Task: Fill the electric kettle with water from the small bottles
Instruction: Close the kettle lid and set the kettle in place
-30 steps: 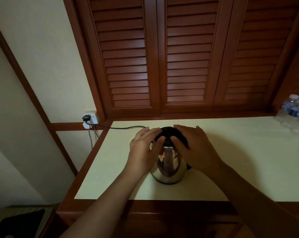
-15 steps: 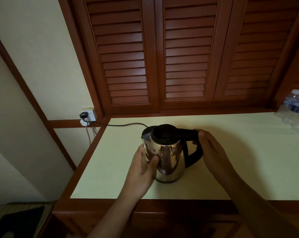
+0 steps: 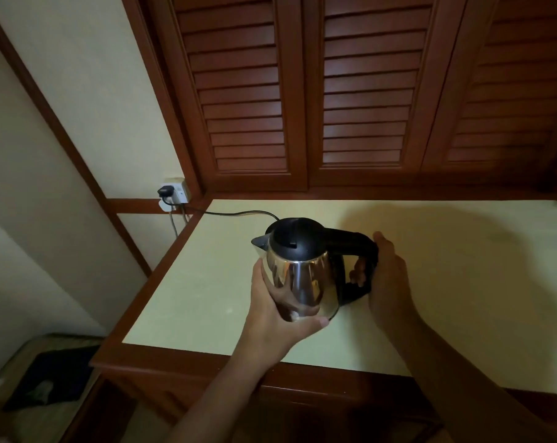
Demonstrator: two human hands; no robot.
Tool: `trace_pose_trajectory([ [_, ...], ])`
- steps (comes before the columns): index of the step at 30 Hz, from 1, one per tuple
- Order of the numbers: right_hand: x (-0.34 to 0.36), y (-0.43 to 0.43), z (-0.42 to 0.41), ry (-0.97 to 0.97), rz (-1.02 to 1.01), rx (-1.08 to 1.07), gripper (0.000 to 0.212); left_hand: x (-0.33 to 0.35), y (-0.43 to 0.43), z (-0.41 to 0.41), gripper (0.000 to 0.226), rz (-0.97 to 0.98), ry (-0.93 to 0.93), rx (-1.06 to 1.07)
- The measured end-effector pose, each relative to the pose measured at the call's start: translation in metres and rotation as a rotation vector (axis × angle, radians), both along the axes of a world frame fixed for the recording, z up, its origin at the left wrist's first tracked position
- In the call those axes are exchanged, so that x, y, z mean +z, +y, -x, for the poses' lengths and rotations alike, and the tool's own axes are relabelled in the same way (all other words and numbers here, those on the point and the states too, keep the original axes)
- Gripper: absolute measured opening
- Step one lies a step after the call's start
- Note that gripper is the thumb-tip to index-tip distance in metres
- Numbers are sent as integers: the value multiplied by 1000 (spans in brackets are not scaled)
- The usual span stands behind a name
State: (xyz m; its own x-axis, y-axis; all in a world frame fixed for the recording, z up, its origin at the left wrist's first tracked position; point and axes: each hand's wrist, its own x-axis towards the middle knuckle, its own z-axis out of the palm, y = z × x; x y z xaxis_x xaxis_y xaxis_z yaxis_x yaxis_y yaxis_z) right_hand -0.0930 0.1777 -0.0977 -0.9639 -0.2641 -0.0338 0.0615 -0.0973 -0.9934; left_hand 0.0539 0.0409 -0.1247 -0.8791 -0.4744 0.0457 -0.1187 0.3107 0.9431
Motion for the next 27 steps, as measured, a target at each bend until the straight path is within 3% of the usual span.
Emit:
trace_pose_trajectory([
  [3,3,-3,10,-76,45,15,57,2,10,8,118,10,66,97],
  [11,28,-8,45,-115,163,107,60,23,20,28,123,29,112,212],
  [22,57,-90,106,-107,253,31,38,59,-77,100,112,87,190,127],
  [27,42,-116,126,-187,295,-26,39,48,-111,124,122,79,175,74],
])
